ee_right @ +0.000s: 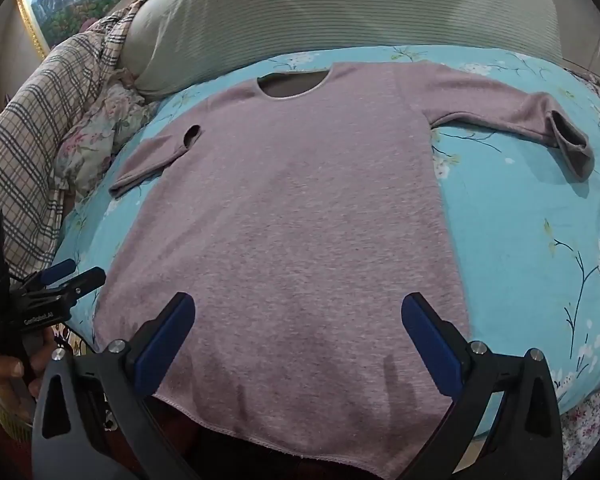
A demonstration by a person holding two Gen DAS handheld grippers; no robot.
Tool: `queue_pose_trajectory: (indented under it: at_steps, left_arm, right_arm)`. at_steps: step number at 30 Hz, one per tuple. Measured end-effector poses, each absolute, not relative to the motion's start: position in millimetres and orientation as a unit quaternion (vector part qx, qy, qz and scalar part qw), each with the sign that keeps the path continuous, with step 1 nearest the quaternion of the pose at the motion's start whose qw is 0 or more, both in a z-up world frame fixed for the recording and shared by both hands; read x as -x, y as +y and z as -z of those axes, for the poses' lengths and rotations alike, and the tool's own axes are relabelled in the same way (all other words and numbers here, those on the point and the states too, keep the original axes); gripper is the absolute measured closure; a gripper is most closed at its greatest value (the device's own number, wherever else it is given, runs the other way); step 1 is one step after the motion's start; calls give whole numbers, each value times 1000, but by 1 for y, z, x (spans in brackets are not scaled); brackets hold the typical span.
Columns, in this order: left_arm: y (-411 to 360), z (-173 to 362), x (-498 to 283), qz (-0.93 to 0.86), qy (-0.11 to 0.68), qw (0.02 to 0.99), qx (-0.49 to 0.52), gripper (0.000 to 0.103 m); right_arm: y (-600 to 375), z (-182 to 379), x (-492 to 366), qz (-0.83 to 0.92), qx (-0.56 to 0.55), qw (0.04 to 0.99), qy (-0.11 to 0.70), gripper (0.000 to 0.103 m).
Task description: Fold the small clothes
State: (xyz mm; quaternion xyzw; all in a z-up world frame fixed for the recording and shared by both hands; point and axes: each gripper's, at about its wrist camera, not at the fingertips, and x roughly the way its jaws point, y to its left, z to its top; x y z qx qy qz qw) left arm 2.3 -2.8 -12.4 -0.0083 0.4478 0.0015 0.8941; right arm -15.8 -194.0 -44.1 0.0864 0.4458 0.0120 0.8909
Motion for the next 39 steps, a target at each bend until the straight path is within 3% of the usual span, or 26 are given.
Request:
queue_pose_trajectory:
  at_steps: [39]
  left_arm:
    - [-7, 12, 2, -15, 446, 894, -20, 0]
  right_arm:
    - [-187, 41, 16, -32, -84, 894, 438, 0]
